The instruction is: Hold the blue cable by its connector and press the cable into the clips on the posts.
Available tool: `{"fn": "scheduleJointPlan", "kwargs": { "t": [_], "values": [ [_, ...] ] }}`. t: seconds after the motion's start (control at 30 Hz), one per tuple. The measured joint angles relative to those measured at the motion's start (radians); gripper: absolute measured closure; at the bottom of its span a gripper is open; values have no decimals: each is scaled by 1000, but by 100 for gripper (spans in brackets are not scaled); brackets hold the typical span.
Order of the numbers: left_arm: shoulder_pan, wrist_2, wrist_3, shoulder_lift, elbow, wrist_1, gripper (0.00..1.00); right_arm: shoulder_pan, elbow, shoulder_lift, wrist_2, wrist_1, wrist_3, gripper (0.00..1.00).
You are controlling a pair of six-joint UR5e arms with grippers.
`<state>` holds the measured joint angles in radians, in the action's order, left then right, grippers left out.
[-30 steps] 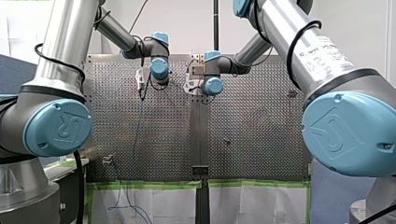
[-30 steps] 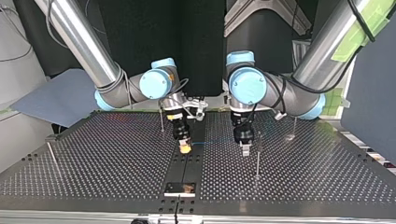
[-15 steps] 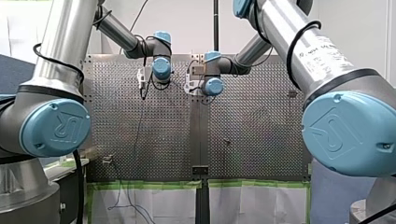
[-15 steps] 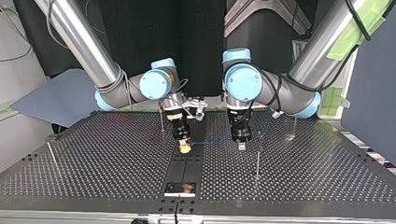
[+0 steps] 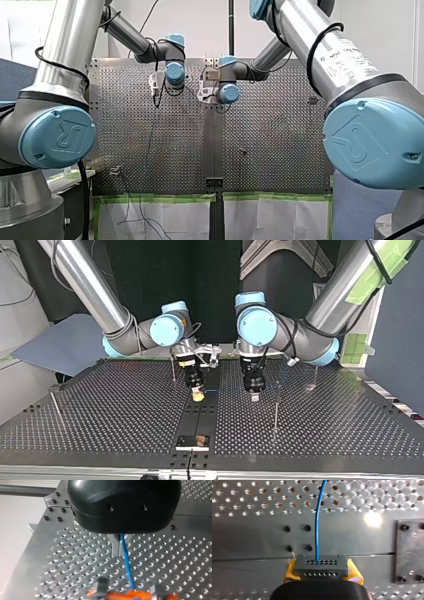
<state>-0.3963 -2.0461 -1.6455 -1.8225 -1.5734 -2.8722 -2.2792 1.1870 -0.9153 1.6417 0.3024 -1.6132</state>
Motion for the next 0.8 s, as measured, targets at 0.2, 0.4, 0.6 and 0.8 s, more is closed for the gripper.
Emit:
{"fn": "scheduleJointPlan", "kwargs": {
  "t": [0.2, 0.4, 0.6, 0.8],
  "values": [
    [-22, -3, -12, -43, 0, -3, 100, 6, 32, 0, 1, -10, 0, 100],
    [-72, -42, -40, -81, -2, 6, 100, 21, 81, 0, 11, -10, -8, 100],
    [-116, -67, -65, -117, -13, 8, 100, 38, 142, 0, 41, -12, -7, 100],
    [-125, -67, -73, -124, -51, 55, 100, 62, 194, 0, 69, -15, -8, 100]
  ]
}}
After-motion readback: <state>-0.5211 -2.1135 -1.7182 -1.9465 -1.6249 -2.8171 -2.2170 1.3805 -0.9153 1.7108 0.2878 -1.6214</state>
